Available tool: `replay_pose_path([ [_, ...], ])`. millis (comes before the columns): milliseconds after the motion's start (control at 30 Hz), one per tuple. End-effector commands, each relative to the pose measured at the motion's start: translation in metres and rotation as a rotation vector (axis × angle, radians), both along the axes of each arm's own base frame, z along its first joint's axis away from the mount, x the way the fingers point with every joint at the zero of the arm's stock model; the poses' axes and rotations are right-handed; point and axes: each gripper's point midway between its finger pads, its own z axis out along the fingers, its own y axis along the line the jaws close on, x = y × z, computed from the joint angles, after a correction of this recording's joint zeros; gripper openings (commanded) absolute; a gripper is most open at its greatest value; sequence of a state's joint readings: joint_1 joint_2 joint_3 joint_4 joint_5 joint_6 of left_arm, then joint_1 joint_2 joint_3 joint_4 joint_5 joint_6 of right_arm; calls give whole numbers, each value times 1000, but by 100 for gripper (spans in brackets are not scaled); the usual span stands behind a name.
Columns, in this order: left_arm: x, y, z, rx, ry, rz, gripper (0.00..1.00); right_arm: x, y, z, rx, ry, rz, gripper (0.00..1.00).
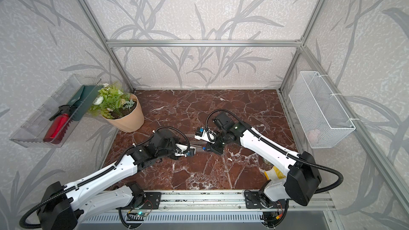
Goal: Insert stoppers into test tubes
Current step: Insert the stopper into the test tube.
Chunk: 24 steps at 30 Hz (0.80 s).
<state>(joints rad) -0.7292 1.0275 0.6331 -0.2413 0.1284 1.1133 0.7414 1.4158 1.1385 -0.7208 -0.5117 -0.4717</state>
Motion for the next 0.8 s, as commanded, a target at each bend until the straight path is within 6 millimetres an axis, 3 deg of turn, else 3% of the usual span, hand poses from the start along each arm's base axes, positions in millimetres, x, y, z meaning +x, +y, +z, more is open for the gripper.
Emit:
replay_pose_path([
  [0,-1,-2,-3,28,-29,-35,0,2,9,9,28,0,6,10],
  [500,-3,-12,6,19,-62,-60,0,6,14,3,-16,9,-3,9],
  [767,-8,-14,6,139,-139,-138,0,19,23,12,-76,83,-73,6],
])
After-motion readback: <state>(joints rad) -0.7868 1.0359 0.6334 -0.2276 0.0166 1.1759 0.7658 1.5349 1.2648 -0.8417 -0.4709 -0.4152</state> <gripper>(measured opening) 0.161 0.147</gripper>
